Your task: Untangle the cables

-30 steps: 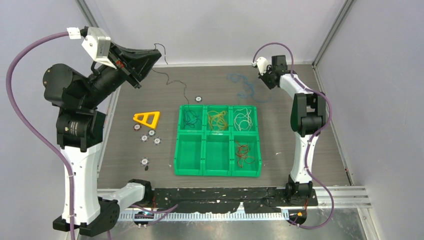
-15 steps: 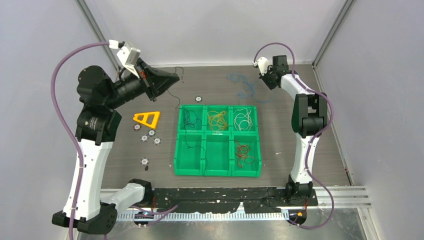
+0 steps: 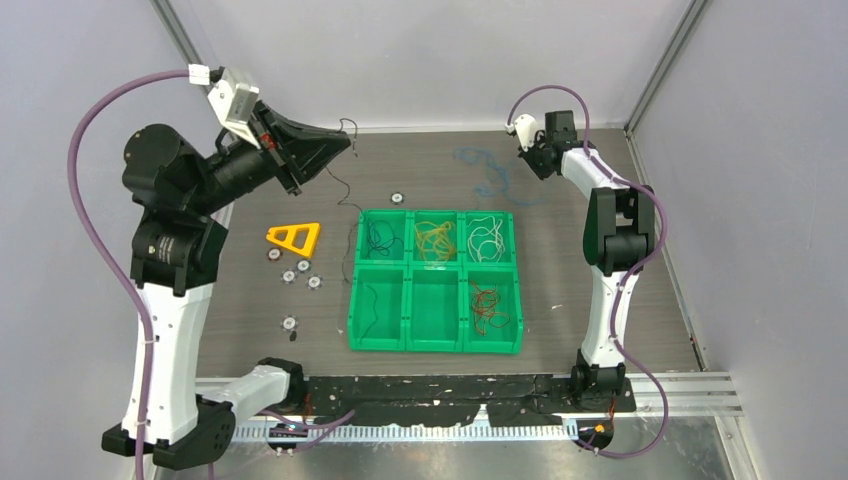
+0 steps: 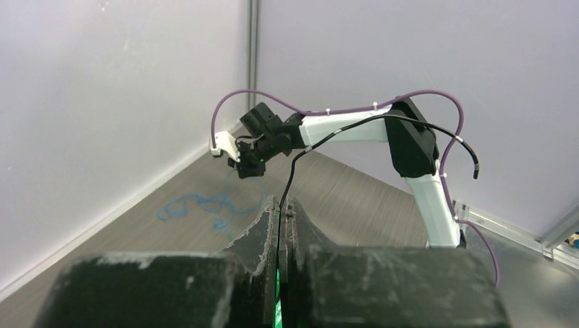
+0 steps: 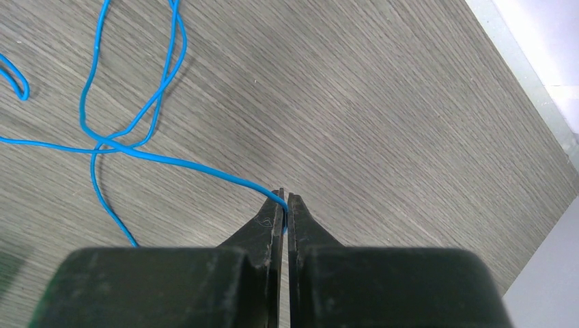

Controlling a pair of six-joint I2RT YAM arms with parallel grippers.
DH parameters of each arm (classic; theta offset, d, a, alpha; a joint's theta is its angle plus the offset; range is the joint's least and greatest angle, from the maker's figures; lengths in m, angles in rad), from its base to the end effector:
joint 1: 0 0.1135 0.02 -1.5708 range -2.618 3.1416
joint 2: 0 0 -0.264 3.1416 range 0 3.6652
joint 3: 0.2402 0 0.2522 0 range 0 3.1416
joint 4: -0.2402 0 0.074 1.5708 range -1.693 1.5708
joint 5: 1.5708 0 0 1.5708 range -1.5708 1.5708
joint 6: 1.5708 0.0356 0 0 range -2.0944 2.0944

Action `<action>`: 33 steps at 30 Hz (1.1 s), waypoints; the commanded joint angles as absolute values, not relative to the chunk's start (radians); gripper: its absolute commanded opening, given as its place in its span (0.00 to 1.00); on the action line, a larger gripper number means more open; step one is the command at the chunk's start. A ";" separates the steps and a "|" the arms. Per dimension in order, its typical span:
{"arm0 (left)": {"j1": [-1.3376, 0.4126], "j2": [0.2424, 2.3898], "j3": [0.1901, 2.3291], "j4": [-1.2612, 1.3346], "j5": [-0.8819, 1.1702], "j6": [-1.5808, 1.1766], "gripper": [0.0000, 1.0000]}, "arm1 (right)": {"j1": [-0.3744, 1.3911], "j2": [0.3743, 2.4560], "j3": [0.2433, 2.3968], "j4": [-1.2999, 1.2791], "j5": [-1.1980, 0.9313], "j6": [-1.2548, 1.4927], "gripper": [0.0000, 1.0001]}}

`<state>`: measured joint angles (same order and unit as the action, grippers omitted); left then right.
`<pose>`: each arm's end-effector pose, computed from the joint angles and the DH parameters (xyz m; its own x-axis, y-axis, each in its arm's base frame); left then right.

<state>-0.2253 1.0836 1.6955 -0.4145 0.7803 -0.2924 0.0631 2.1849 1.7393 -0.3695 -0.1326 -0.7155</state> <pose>0.1502 -0.0601 0.5561 -0.0565 -0.1972 -0.9787 0.8510 0.5031 -0.1505 0.4927 0.0358 0.1983 -0.4479 -0.6798 -0.5807 -0.5919 0.7122 -0.3773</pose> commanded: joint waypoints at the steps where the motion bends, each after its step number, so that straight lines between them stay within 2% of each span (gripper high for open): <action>1: -0.229 1.091 1.729 -0.395 0.792 -0.292 0.00 | 0.066 2.134 1.778 -0.365 -0.149 -0.710 0.05; 8: -0.230 1.076 1.601 -0.351 0.764 -0.244 0.00 | 0.065 2.125 1.762 -0.365 -0.162 -0.700 0.05; 16: -0.320 0.967 1.205 -0.349 0.778 -0.173 0.00 | 0.062 2.118 1.746 -0.361 -0.169 -0.698 0.05; 22: -0.347 0.924 0.889 -0.253 0.787 -0.257 0.00 | 0.058 2.116 1.733 -0.362 -0.173 -0.689 0.05; 29: -0.334 0.979 0.776 -0.286 0.785 -0.284 0.00 | 0.057 2.089 1.692 -0.362 -0.177 -0.690 0.06; 33: -0.333 0.984 0.726 -0.347 0.673 -0.241 0.00 | 0.052 2.075 1.675 -0.361 -0.178 -0.690 0.05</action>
